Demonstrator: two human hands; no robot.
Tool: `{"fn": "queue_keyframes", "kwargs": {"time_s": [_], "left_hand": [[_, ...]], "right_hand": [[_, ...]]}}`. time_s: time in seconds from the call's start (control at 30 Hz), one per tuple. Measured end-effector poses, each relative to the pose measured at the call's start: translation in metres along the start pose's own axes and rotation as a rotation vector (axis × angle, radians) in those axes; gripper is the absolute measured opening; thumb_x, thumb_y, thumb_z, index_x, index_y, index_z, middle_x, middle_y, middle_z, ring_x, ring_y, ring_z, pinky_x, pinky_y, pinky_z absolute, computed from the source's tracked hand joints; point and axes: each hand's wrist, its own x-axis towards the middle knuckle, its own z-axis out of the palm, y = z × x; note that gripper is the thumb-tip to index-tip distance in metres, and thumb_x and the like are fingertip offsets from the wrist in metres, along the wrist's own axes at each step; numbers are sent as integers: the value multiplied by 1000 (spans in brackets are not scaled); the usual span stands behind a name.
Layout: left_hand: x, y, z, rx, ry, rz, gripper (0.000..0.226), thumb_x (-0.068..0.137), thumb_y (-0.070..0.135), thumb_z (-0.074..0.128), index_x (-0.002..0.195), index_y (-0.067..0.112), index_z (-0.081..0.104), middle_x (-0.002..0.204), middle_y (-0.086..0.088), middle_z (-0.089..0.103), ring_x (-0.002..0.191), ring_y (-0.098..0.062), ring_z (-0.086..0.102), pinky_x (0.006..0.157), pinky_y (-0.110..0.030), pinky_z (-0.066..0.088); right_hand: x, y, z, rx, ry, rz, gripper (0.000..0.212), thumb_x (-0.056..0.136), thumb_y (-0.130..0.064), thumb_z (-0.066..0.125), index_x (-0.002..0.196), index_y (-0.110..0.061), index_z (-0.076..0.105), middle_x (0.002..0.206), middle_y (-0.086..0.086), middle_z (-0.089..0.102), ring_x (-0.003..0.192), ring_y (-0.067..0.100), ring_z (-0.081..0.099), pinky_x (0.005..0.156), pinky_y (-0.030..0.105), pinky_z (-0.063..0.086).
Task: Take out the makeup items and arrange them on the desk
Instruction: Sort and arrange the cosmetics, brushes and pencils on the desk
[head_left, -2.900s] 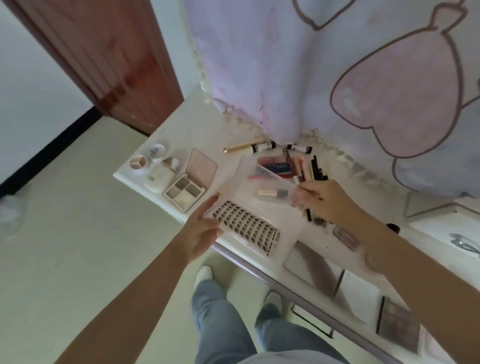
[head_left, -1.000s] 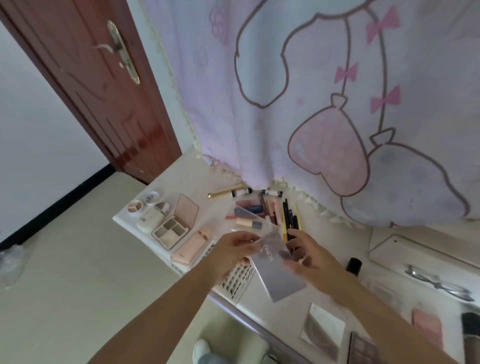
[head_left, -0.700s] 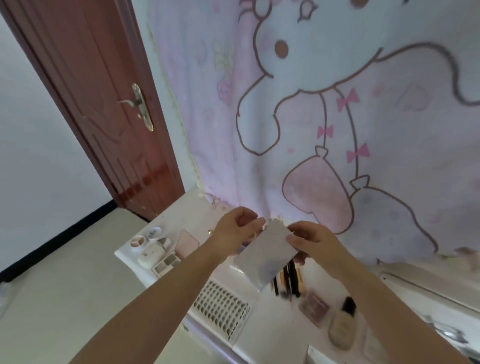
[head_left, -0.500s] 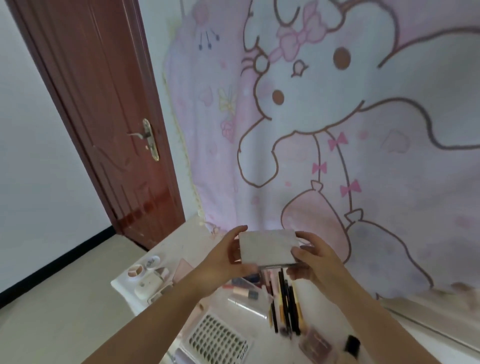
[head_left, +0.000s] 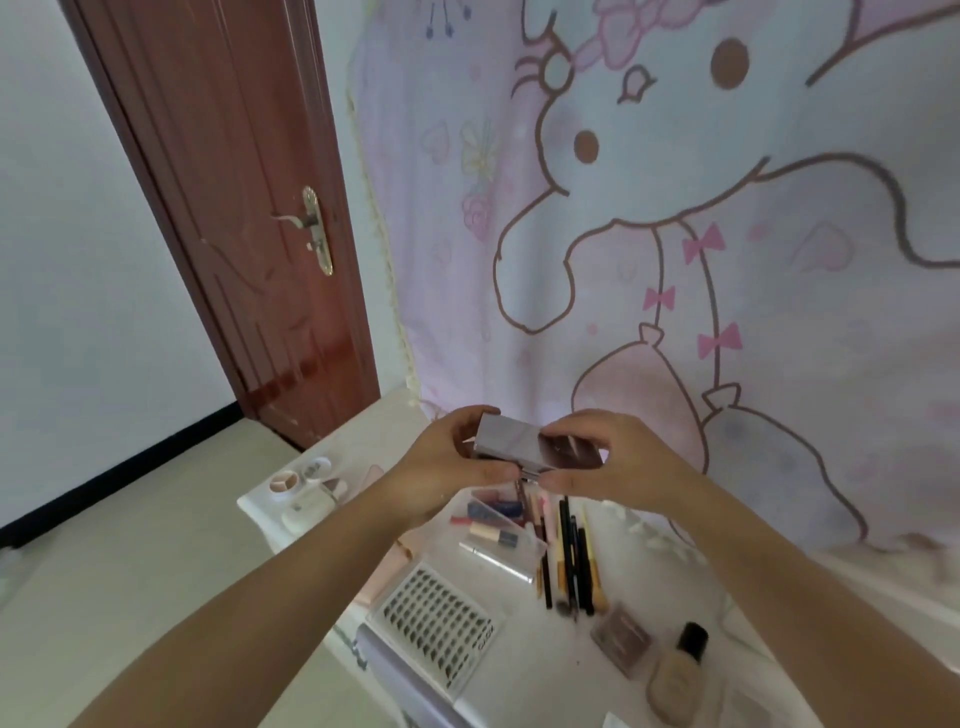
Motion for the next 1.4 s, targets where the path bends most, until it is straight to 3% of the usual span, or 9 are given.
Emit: {"fn": "queue_keyframes", "kwargs": {"time_s": [0.2,0.4,0.57,0.77,0.9,0.97,1.07,1.23,1.4], "left_hand": [[-15,-29,-3,-14,22,-100,53,71,-24,56,115,2,47,95,-6,57,76,-12,62,64,-17,54],[-33,-64,-1,-46,6,-213,45,72,-23,53,94,16,56,83,3,66,71,-5,65,64,-15,53],[-48,-97,2,-99,31,-320,42,73,-22,54,96,14,56,83,0,62,68,-4,65,63,-15,52],[-67,-128,8,-61,-46,-415,65,63,-18,66,123,-3,44,102,-4,59,88,-11,62,73,-19,53],[-75,-143,13,-147,-95,-485,62,74,-21,54,129,3,41,112,-8,59,100,-15,60,86,-24,52],[-82,-155,17,-134,-7,-539,57,76,-21,52,128,1,43,105,-7,62,95,-14,62,86,-23,52],[-98,-175,23,-122,139,-658,49,76,-19,55,123,-3,49,90,-9,64,83,-17,62,82,-25,51],[-121,-201,40,-157,354,-859,45,75,-21,55,116,-2,50,80,-9,58,73,-17,58,72,-23,51],[-121,-214,49,-267,634,-918,21,82,-14,54,75,5,51,75,-9,56,67,-15,58,72,-22,53]], "right_hand": [[-13,16,37,170,9,49,37,74,-30,70,108,-15,66,95,-5,59,78,3,55,63,5,41],[-32,35,77,294,-16,128,37,78,-24,68,114,-13,64,91,-19,54,78,-7,52,66,-2,38],[-51,52,105,356,-68,142,34,80,-21,66,111,-6,65,94,-1,60,71,-6,54,64,3,40],[-76,77,124,531,-137,374,23,87,-23,54,107,-30,64,81,-34,62,80,-22,56,67,-5,38],[-81,93,129,576,-218,502,21,87,-37,51,98,-30,67,59,-29,61,64,-16,57,60,4,41],[-82,102,134,537,-269,558,36,87,-44,47,85,-15,68,62,-12,56,66,-1,55,71,18,40],[-91,110,151,426,-341,565,45,92,-36,41,57,-8,43,50,-2,35,43,2,36,54,17,32],[-102,121,178,236,-415,534,36,97,-25,34,96,2,59,75,8,55,73,15,52,67,22,40],[-94,129,188,283,-335,607,30,97,-28,34,76,-14,50,63,-2,45,61,6,44,56,16,32]]}}
